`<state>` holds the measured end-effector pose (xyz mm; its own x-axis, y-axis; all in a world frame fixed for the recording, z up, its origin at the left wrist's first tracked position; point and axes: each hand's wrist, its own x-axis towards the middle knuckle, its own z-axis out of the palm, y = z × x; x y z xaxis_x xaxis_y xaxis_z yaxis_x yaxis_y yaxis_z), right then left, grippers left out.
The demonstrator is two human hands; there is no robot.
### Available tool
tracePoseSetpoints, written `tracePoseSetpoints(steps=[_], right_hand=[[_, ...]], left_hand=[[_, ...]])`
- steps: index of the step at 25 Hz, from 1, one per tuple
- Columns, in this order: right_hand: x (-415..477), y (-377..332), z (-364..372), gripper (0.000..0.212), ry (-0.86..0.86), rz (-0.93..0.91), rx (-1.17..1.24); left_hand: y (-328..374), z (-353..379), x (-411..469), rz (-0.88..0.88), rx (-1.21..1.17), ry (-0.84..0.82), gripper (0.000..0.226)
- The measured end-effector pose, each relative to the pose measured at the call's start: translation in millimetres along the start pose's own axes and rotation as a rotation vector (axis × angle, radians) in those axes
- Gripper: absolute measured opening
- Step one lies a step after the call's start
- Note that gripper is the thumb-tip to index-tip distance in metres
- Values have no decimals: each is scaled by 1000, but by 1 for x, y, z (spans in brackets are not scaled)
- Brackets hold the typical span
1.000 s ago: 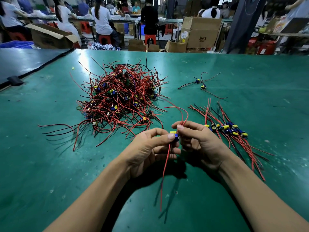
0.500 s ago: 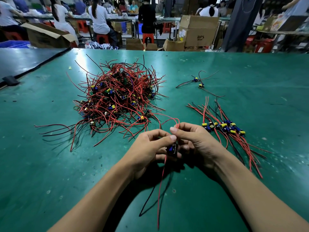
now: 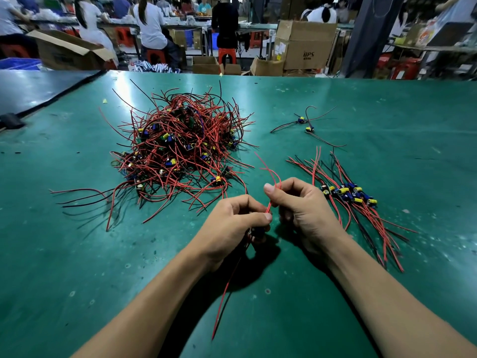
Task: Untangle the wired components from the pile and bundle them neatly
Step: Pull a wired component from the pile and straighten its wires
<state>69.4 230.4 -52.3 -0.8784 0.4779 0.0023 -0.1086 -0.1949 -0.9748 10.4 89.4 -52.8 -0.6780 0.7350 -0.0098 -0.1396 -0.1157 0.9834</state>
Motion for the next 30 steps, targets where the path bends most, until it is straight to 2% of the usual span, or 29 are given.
tracePoseSetpoints(steps=[2, 5, 9, 15, 18, 20, 24, 26, 28, 30], right_hand=[[1, 3, 3, 23, 47, 14, 93], [0, 4, 7, 23, -28, 99, 188], [-1, -2, 3, 20, -100, 219, 163], [-4, -5, -3, 12, -324, 344, 198], [-5, -3, -4, 21, -405, 365, 242], [-4, -1, -4, 21, -378, 327, 267], [0, 4, 3, 13, -203, 197, 224], [1, 8, 5, 16, -119, 147, 191], [2, 10, 5, 22, -21, 92, 124], [5, 8, 2, 18, 83, 1, 11]], left_hand=[[0, 0, 0, 2, 11, -14, 12], [-2, 0, 0, -7, 25, -6, 13], [-5, 2, 0, 36, 76, 19, 12], [-3, 2, -2, -1, -76, 23, 18], [0, 1, -2, -25, -163, 14, 7], [0, 1, -2, -43, -166, 6, 9], [0, 2, 0, -79, -129, 4, 8], [1, 2, 1, -79, -108, 24, 10], [1, 2, 1, -63, -77, 38, 13], [1, 4, 1, -44, -27, 33, 14]])
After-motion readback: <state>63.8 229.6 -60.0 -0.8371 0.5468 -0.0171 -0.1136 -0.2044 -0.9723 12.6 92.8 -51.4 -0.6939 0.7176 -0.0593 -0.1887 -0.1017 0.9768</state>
